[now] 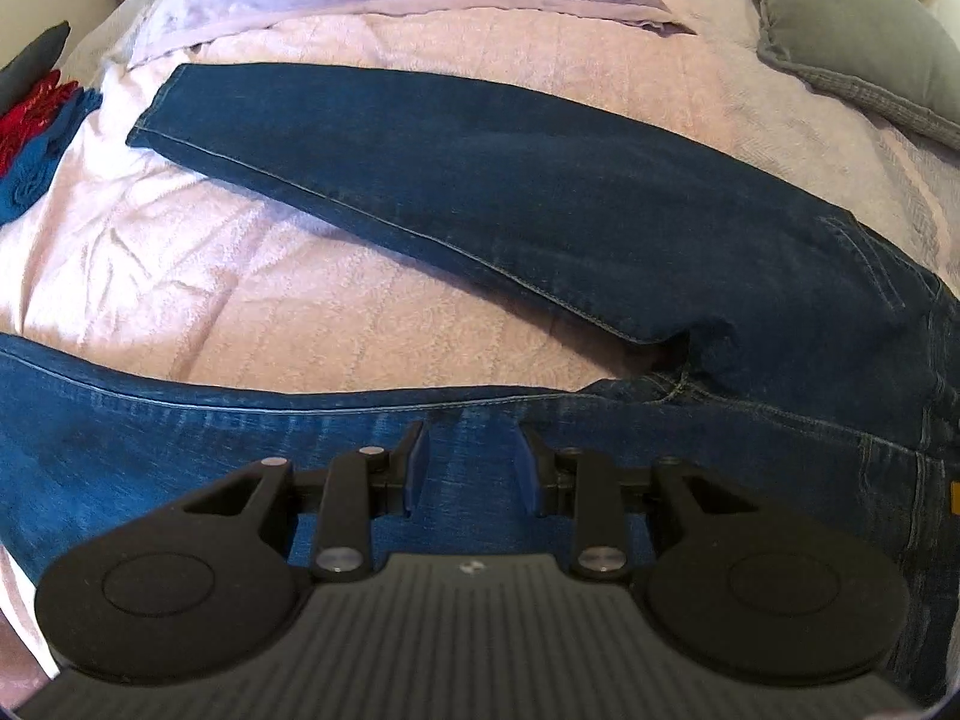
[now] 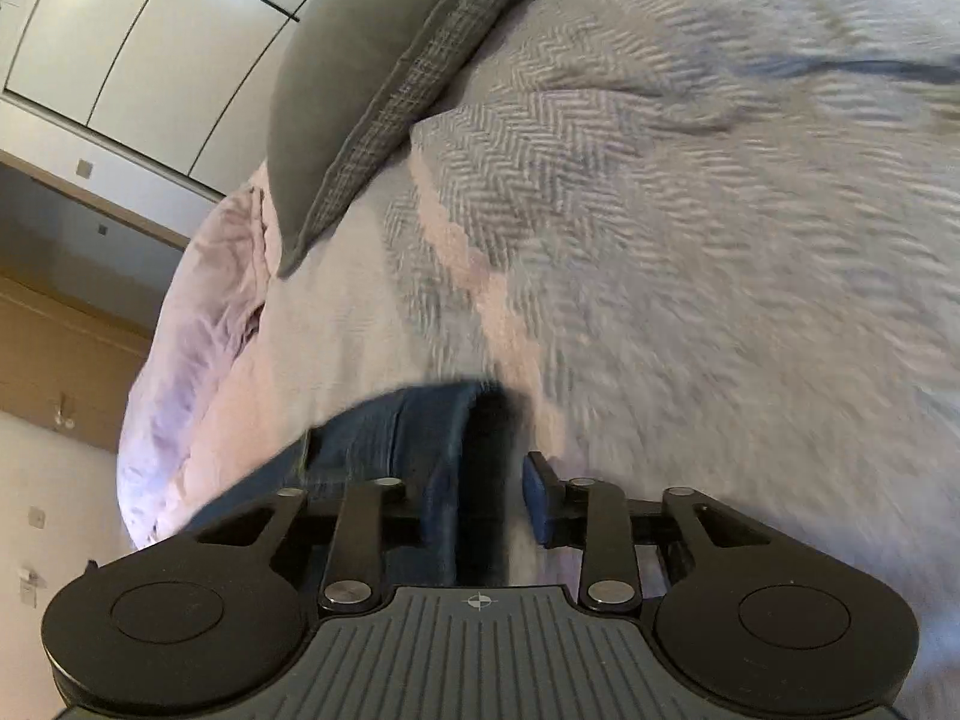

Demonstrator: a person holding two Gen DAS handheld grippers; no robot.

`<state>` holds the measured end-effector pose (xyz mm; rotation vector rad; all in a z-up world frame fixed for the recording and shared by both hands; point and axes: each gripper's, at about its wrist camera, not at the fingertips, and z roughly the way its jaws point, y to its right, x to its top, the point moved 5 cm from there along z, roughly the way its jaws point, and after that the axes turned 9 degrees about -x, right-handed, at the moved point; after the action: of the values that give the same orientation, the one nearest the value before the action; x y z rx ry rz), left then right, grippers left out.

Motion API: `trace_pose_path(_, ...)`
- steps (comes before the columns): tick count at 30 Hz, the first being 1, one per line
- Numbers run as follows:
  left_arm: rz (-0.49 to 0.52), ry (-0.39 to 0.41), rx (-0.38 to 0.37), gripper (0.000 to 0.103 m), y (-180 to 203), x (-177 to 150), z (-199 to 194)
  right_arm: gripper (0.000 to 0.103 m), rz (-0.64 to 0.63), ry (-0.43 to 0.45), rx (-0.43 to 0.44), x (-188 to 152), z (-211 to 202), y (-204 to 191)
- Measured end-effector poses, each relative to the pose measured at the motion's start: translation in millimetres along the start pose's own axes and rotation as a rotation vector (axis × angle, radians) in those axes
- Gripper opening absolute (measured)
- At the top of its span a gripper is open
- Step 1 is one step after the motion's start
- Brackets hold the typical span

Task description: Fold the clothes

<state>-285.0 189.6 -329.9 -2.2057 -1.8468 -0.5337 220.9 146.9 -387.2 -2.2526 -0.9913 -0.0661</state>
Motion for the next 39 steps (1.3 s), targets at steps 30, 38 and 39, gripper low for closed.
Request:
trace_pose_path(30, 0.055, 0.007, -0.002, 0.027, -170, -67, -49, 0.039, -0.022, 0.152, -0.593, -195, -122, -36)
trace_pose_path(38, 0.057, 0.02, 0.182, 0.033, -258, -83, -54, 0.057, -0.501, 0.006, -0.633, -285, -59, -111)
trace_pose_path(39, 0.059, 0.02, 0.205, 0.033, -268, -84, -54, 0.057, -0.495, 0.005, -0.686, -291, -59, -108)
